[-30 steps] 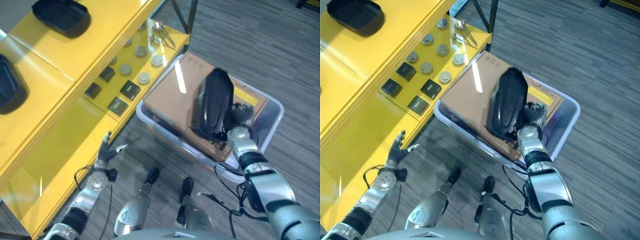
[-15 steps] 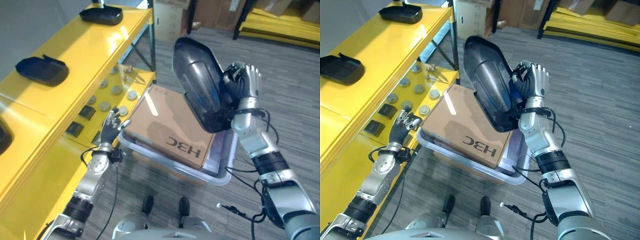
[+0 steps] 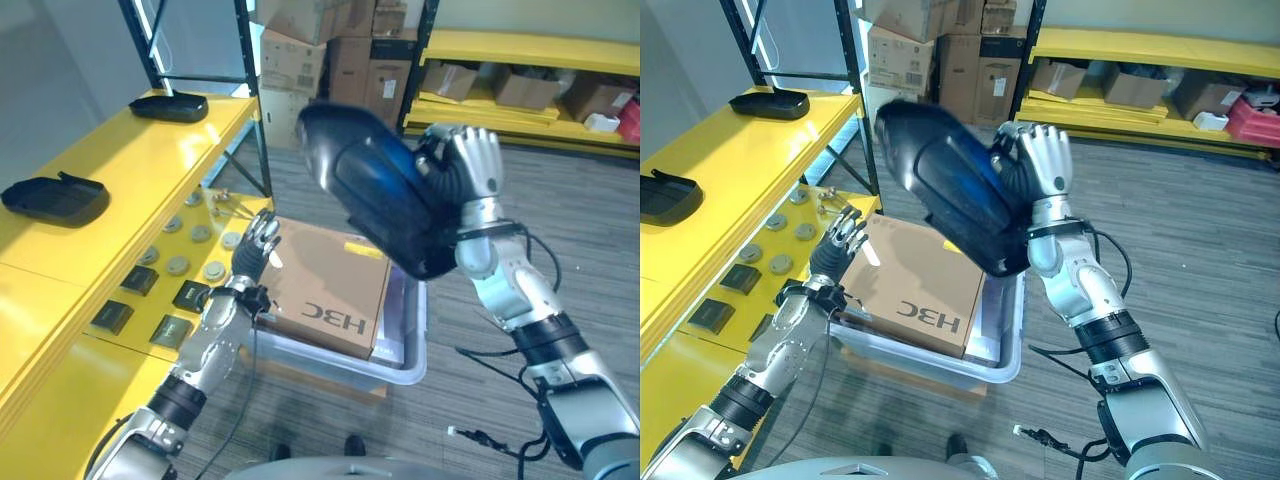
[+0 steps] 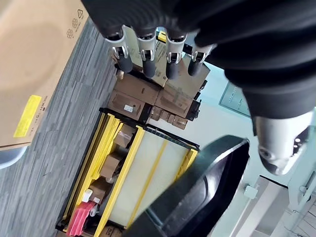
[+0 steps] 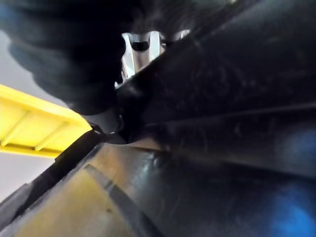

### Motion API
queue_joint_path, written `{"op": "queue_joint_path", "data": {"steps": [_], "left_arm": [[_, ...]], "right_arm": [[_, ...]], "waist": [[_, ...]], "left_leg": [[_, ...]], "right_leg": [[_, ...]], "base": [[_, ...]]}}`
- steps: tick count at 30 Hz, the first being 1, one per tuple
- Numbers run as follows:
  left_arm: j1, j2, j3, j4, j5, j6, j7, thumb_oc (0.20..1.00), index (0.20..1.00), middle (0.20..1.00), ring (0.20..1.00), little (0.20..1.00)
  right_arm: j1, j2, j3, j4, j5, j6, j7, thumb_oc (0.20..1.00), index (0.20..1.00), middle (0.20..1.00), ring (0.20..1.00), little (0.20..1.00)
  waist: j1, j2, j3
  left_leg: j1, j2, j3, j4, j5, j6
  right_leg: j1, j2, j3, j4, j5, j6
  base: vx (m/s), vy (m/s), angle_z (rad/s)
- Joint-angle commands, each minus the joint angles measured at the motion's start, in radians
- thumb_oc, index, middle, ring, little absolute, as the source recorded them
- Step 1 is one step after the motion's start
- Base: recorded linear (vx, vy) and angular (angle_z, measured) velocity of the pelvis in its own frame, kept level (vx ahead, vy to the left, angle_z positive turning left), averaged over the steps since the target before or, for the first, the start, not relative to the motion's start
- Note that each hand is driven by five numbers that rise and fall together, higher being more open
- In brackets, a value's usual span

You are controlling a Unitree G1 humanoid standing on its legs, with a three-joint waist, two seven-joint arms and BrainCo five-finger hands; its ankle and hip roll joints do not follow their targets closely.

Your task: Move parts from the plastic box to the shelf.

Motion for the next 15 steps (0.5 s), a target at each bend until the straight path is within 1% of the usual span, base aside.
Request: {"op": "queue_joint_path", "data": {"steps": [1, 3, 5, 7, 10, 15], "left_arm": [[-0.061, 0.025, -0.054, -0.014, -0.029, -0.022, -0.022, 1.000, 1.000, 1.000, 1.000, 1.000], [-0.071, 0.021, -0.065, -0.014, -0.024, -0.021, -0.020, 1.000, 1.000, 1.000, 1.000, 1.000], [-0.089, 0.020, -0.074, -0.009, 0.009, -0.016, -0.008, 1.000, 1.000, 1.000, 1.000, 1.000], [-0.089, 0.020, -0.074, -0.009, 0.009, -0.016, -0.008, 1.000, 1.000, 1.000, 1.000, 1.000], [-0.110, 0.009, -0.085, 0.012, 0.063, -0.006, 0.017, 1.000, 1.000, 1.000, 1.000, 1.000], [-0.118, -0.004, -0.090, 0.036, 0.081, 0.001, 0.027, 1.000, 1.000, 1.000, 1.000, 1.000]], "right_arm": [[-0.009, -0.008, 0.007, -0.053, -0.021, -0.033, -0.007, 0.200, 0.200, 0.200, 0.200, 0.200], [-0.011, -0.004, 0.026, -0.058, -0.028, -0.036, 0.003, 0.200, 0.200, 0.200, 0.200, 0.200], [-0.015, 0.009, 0.047, -0.075, -0.026, -0.045, 0.013, 0.200, 0.200, 0.200, 0.200, 0.200], [-0.015, 0.009, 0.047, -0.075, -0.026, -0.045, 0.013, 0.200, 0.200, 0.200, 0.200, 0.200], [-0.030, 0.032, 0.078, -0.123, -0.023, -0.062, 0.024, 0.200, 0.200, 0.200, 0.200, 0.200], [-0.042, 0.058, 0.104, -0.148, -0.003, -0.076, 0.029, 0.200, 0.200, 0.200, 0.200, 0.200]], "waist": [[0.026, -0.053, -0.093], [0.025, -0.054, -0.093], [0.025, -0.054, -0.096], [0.025, -0.054, -0.096], [0.024, -0.056, -0.098], [0.024, -0.057, -0.098]], "left_leg": [[-0.038, 0.054, 0.044, 0.027, -0.076, -0.030], [-0.036, 0.053, 0.043, 0.027, -0.076, -0.030], [-0.034, 0.053, 0.044, 0.028, -0.076, -0.030], [-0.034, 0.053, 0.044, 0.028, -0.076, -0.030], [-0.037, 0.051, 0.044, 0.031, -0.076, -0.029], [-0.038, 0.050, 0.046, 0.034, -0.075, -0.029]], "right_leg": [[0.059, -0.073, -0.009, 0.031, -0.161, 0.064], [0.062, -0.073, -0.009, 0.030, -0.161, 0.063], [0.066, -0.074, -0.011, 0.029, -0.160, 0.063], [0.066, -0.074, -0.011, 0.029, -0.160, 0.063], [0.064, -0.075, -0.012, 0.028, -0.156, 0.063], [0.063, -0.075, -0.013, 0.029, -0.155, 0.062]], "base": [[0.00, 0.000, 0.00], [0.00, 0.000, 0.00], [0.00, 0.000, 0.00], [0.00, 0.000, 0.00], [0.00, 0.000, 0.00], [0.00, 0.000, 0.00]]}}
